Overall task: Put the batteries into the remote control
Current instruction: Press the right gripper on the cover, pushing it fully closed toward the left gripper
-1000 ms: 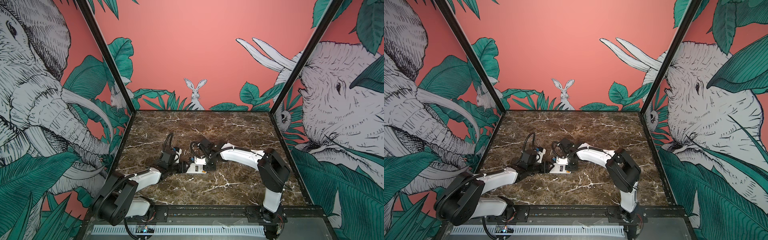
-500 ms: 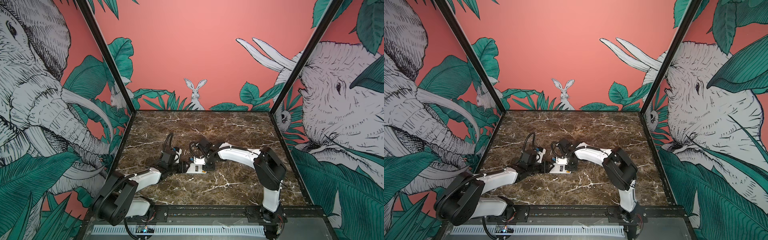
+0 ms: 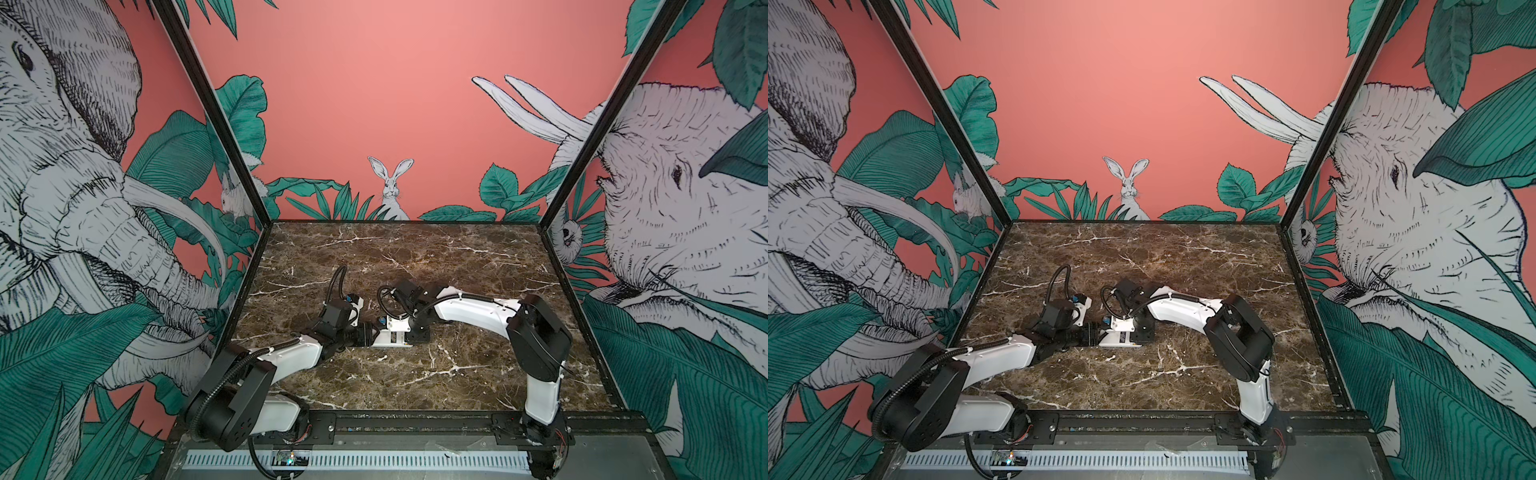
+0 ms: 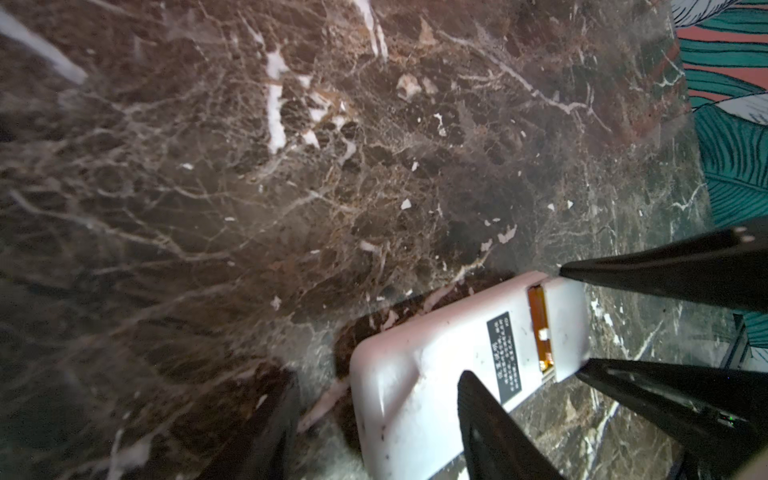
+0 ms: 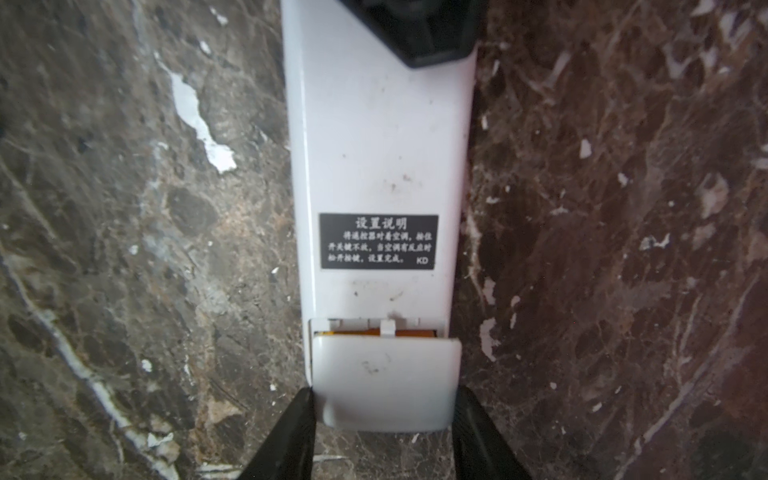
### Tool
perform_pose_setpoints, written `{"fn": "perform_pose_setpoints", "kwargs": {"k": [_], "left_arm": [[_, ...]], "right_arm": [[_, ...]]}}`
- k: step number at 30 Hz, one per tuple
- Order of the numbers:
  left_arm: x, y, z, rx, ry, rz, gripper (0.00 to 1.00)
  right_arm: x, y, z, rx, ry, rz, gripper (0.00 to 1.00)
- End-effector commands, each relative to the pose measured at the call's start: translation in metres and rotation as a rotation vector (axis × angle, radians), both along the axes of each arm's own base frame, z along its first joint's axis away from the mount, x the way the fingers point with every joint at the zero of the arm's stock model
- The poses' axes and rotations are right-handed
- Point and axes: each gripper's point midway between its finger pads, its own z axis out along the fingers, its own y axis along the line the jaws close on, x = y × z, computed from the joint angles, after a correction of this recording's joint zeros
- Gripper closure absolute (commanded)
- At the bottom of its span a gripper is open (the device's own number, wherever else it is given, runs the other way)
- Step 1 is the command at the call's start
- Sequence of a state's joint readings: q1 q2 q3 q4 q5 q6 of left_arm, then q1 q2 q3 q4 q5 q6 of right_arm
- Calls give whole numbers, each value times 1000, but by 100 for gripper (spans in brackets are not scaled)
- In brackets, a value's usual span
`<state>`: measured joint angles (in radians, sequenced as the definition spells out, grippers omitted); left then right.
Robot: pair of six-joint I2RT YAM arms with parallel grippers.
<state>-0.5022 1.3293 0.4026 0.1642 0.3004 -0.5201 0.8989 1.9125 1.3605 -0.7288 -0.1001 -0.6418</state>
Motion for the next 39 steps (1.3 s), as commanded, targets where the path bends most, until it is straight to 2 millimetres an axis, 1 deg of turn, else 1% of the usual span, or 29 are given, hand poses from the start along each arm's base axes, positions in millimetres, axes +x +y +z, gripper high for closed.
{"fn": "perform_pose_setpoints", "kwargs": {"k": [1, 7, 20, 33, 39], "left_arm": [[-36, 25, -41, 106, 174, 25, 38], [-35, 24, -41, 106, 174, 25, 38], [-35, 24, -42, 105, 175, 27, 38], [-37, 25, -43, 104, 177, 30, 38], [-37, 25, -44, 103, 179, 30, 38]], "right_arm": [[-5, -5, -8, -43, 16, 16, 55], [-5, -7, -9, -52, 14, 14, 55], [-11, -7, -13, -58, 34, 21, 55], [-9, -6, -16, -67, 34, 15, 55], [-9, -4, -16, -64, 37, 13, 53]]}}
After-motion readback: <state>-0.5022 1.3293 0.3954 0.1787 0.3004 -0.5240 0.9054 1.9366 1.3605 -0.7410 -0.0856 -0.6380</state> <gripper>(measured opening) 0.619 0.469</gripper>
